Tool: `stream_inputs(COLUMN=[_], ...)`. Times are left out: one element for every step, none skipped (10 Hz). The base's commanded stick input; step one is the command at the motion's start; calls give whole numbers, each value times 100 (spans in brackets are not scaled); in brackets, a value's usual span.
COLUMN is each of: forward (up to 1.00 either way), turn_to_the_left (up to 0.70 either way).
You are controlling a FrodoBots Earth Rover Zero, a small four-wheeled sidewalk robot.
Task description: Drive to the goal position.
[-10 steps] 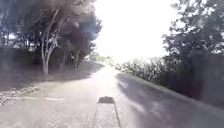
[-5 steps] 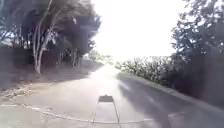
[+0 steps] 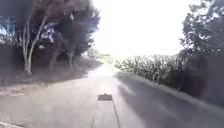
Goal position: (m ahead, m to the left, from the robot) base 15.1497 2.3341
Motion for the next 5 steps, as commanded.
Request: stream_inputs(forward=[100,100,100,100,100], turn_to_the_left=[0,0,0,0,27])
